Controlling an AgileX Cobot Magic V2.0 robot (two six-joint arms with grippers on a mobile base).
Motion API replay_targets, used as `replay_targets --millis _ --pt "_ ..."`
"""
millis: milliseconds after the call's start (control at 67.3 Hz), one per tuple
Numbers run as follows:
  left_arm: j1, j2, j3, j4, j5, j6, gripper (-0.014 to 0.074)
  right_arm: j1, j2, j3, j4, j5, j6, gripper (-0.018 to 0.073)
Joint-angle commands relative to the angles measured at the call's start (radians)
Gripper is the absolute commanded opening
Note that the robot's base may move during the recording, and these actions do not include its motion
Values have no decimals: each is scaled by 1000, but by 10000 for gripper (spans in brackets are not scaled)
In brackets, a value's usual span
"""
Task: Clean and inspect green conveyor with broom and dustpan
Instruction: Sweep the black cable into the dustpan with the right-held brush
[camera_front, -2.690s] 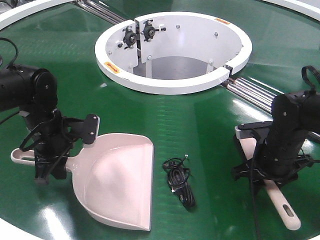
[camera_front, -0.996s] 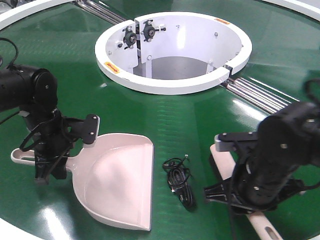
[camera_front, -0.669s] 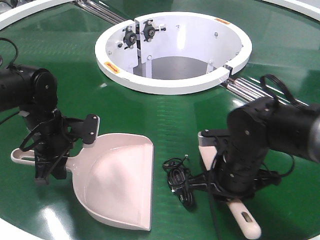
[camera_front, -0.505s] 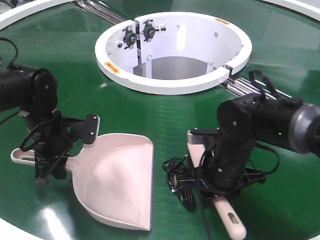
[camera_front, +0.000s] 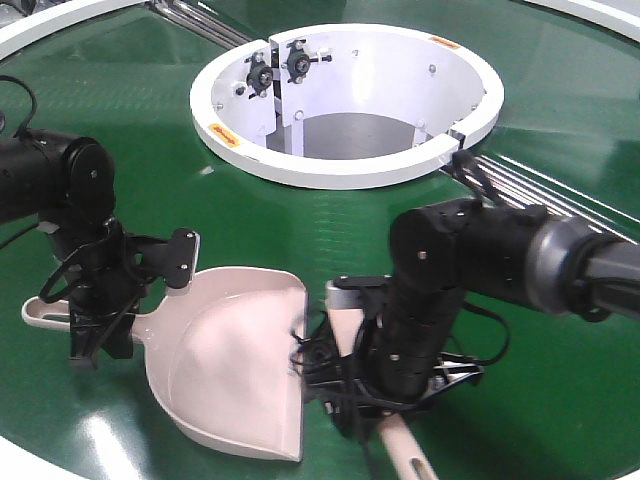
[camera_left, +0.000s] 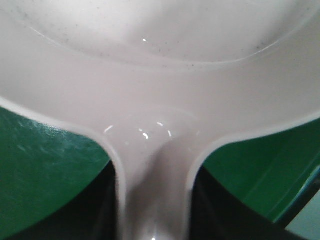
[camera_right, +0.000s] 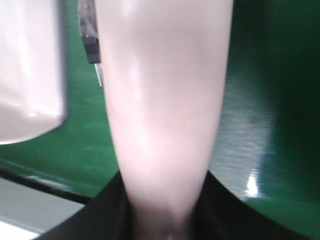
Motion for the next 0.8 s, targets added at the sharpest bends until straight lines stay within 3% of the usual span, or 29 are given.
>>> replay_targets --millis 0,461,624,788 --pt "-4 -48 -27 -18 -11 -20 -7 31 -7 -73 60 2 -12 -5" --pt "-4 -48 -27 -18 -11 -20 -6 163 179 -471 134 4 -10 -5" --pt "-4 -48 -27 -18 -11 -20 -6 157 164 -529 62 21 25 -5" --pt "-4 -48 -27 -18 -11 -20 -6 136 113 -521 -93 113 82 -2"
